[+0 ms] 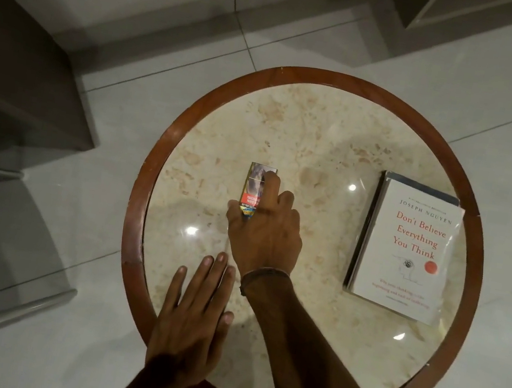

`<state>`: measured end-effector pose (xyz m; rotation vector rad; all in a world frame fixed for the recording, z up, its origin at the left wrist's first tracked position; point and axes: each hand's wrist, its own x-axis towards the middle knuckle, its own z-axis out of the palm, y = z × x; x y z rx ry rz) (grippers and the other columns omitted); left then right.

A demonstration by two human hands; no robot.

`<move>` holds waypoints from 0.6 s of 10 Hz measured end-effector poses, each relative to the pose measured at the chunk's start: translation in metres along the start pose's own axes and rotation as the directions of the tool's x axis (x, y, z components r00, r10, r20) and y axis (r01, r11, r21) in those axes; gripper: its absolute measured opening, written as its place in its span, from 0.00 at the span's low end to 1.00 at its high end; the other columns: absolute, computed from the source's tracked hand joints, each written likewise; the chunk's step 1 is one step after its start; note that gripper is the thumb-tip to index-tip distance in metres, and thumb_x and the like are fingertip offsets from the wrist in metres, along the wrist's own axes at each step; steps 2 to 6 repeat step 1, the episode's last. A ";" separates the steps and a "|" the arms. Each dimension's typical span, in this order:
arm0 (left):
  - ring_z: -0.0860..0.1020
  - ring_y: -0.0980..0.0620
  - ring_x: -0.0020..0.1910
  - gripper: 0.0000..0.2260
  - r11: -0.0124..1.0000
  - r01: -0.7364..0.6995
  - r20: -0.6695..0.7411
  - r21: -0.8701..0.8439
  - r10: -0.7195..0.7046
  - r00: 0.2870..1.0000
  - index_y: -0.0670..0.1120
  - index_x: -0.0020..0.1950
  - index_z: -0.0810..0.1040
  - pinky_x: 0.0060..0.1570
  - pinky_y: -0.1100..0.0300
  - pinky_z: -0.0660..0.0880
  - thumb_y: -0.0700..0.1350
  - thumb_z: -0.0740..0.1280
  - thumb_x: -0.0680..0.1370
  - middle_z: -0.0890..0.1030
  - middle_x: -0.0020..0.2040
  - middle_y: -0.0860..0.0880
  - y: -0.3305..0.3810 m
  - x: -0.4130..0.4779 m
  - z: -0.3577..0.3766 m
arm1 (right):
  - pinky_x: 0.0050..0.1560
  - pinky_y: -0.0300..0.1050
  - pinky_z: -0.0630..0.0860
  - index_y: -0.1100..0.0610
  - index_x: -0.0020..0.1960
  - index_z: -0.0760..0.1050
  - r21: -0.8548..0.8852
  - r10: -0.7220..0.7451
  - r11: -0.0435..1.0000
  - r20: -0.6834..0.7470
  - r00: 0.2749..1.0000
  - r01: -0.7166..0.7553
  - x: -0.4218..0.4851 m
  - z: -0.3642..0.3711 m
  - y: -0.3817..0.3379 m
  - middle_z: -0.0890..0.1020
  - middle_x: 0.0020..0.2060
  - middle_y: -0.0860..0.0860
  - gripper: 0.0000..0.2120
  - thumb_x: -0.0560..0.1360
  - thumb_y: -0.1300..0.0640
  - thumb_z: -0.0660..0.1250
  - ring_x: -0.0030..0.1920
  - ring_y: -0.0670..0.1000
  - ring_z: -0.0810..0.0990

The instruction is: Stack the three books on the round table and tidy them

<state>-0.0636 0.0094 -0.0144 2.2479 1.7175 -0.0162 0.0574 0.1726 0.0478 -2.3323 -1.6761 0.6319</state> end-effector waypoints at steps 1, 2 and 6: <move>0.51 0.45 0.89 0.31 1.000 -0.003 0.017 -0.011 0.004 1.000 0.49 0.88 0.51 0.86 0.38 0.50 0.57 0.50 0.86 0.52 0.90 0.48 0.002 0.001 0.000 | 0.47 0.48 0.79 0.49 0.80 0.59 0.072 0.068 0.995 0.063 0.996 -0.073 -0.014 -0.017 0.005 0.76 0.64 0.54 0.43 0.74 0.29 0.67 0.56 0.56 0.81; 0.51 0.45 0.89 0.31 1.000 -0.003 0.017 -0.011 0.004 1.000 0.49 0.88 0.51 0.86 0.38 0.50 0.57 0.50 0.86 0.52 0.90 0.48 0.002 0.001 0.000 | 0.47 0.48 0.79 0.49 0.80 0.59 0.072 0.068 0.995 0.063 0.996 -0.073 -0.014 -0.017 0.005 0.76 0.64 0.54 0.43 0.74 0.29 0.67 0.56 0.56 0.81; 0.51 0.45 0.89 0.31 1.000 -0.003 0.017 -0.011 0.004 1.000 0.49 0.88 0.51 0.86 0.38 0.50 0.57 0.50 0.86 0.52 0.90 0.48 0.002 0.001 0.000 | 0.47 0.48 0.79 0.49 0.80 0.59 0.072 0.068 0.995 0.063 0.996 -0.073 -0.014 -0.017 0.005 0.76 0.64 0.54 0.43 0.74 0.29 0.67 0.56 0.56 0.81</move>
